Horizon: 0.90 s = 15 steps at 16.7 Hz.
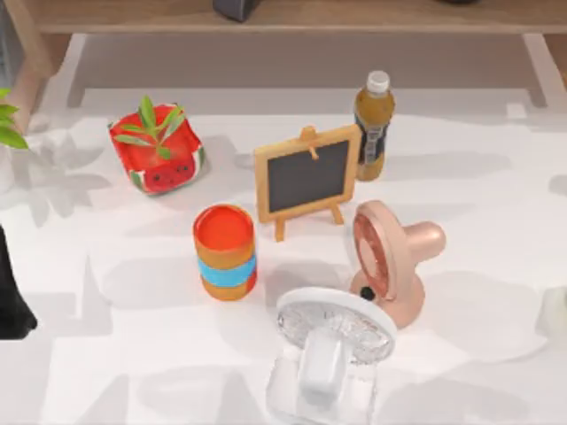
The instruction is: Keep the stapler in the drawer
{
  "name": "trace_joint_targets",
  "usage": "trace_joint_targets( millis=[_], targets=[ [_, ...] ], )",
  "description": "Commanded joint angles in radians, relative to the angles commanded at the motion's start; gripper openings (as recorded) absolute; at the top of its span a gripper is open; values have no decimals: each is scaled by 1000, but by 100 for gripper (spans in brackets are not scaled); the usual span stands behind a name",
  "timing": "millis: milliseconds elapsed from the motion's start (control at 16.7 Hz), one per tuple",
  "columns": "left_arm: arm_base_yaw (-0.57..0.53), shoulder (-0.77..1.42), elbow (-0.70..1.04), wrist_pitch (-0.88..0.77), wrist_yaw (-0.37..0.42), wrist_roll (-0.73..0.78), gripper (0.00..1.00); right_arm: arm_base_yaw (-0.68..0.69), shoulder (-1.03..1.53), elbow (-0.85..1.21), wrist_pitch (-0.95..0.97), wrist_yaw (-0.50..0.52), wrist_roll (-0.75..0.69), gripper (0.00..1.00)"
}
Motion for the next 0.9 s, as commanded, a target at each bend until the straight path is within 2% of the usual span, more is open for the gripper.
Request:
trace_joint_targets(
  millis=[240, 540, 900],
  targets=[
    [0, 0, 0, 0, 0, 0, 100, 33, 64, 149, -84, 35, 1, 0],
    [0, 0, 0, 0, 0, 0, 100, 37, 71, 162, -94, 40, 1, 0],
    [0, 0, 0, 0, 0, 0, 100, 37, 71, 162, -94, 40, 1, 45]
  ],
)
